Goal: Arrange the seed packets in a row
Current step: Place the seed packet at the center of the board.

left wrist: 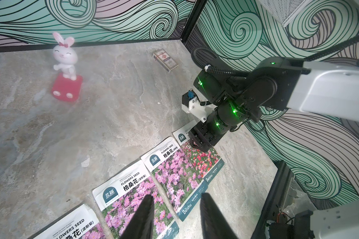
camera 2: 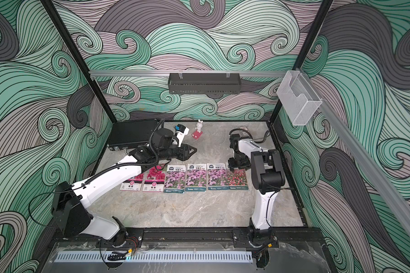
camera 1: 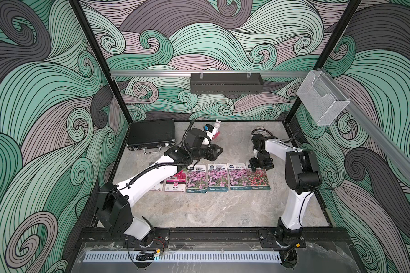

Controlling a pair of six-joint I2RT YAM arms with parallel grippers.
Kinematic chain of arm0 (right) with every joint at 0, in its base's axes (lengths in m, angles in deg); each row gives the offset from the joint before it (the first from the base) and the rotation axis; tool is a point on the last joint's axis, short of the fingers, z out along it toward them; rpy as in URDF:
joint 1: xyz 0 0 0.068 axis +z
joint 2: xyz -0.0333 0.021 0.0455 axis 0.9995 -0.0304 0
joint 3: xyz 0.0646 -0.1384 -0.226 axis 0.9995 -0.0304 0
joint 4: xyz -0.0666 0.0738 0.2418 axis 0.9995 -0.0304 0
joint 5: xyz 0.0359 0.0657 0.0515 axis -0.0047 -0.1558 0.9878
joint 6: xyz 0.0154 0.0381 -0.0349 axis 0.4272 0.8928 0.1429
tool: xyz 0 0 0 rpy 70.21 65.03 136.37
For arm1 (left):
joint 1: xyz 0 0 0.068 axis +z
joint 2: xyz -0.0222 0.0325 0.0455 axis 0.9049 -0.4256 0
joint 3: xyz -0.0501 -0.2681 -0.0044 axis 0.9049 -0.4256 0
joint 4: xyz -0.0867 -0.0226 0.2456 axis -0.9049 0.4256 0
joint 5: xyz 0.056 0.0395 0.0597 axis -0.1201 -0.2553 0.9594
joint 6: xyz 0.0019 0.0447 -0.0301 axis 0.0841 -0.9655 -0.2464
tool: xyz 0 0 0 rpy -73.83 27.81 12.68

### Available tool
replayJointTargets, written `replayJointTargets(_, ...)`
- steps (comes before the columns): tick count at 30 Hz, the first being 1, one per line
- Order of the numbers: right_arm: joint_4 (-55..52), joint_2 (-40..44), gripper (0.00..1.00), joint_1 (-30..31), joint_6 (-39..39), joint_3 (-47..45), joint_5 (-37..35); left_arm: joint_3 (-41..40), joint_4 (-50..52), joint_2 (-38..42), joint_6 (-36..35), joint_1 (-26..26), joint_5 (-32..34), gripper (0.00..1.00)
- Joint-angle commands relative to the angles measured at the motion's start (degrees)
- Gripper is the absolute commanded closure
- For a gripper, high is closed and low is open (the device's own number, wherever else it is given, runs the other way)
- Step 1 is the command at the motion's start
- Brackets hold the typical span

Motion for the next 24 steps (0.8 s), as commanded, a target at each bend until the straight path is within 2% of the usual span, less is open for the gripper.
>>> replayJointTargets(1, -1.4, -0.2, 0.24, -0.8, 0.0, 0.1, -2.2, 1.8, 1.1, 0.0, -0.7, -0.5, -0.5, 0.62)
replayJointTargets(9, -1.4, 2.8, 0.24, -1.3, 0.4, -0.1, -2.3, 2.0, 1.2, -0.1, -0.7, -0.6, -0.8, 0.62)
replayJointTargets(15, -1.9, 9.1, 0.24, -0.5, 1.4, 1.0, 0.5, 1.9, 1.3, 0.3, -0.8, -0.7, -0.7, 0.62)
replayJointTargets(24, -2.2, 13.3, 0.24, 2.0, 5.3, -2.0, 9.9, 2.1, 1.2, -0.4, -0.7, -1.0, -0.8, 0.62)
